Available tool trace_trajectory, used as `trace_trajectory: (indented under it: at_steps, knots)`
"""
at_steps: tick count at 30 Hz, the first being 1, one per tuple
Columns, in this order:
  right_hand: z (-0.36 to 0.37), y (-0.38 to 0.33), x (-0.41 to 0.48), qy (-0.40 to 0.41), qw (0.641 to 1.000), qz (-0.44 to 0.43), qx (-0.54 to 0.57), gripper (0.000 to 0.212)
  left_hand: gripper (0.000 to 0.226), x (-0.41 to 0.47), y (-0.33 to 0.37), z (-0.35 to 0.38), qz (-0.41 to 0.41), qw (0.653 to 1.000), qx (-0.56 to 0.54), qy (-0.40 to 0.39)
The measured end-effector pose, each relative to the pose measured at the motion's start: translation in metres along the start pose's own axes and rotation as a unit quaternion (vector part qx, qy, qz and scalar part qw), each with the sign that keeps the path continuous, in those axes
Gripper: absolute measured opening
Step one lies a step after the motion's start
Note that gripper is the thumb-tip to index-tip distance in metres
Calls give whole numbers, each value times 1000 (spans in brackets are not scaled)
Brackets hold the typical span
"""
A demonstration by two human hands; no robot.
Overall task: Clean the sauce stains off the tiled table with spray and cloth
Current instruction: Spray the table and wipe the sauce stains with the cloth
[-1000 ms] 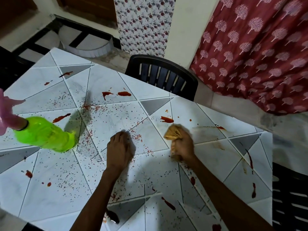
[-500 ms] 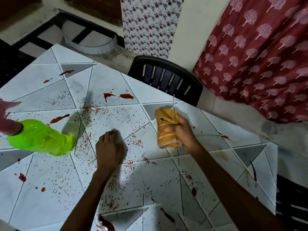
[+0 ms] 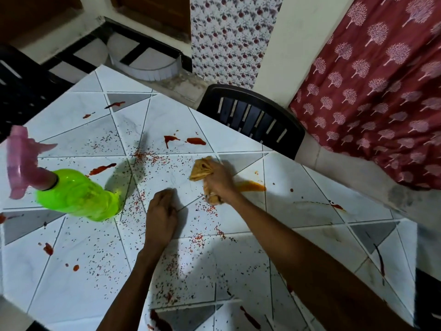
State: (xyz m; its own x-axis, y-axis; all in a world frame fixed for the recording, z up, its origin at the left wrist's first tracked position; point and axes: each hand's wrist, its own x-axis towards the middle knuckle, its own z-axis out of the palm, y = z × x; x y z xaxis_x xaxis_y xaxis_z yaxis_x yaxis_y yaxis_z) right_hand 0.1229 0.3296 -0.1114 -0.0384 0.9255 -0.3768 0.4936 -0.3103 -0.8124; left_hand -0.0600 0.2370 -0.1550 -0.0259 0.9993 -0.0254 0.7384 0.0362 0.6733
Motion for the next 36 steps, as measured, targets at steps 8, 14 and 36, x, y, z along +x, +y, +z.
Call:
trace_trajectory:
  at_steps: [8,14,36]
  knots:
    - [23,-8,-48,-112,993,-2,42,50,57,-26,-13,-13,-50,998,36,13]
    - [-68,45,-139,-4,991,27,133,47,58,-49,22,-1,17,996,81,-24]
    - [-68,165,-243,230,949,192,98,52,66,-118,62,47,158,965,158,-139]
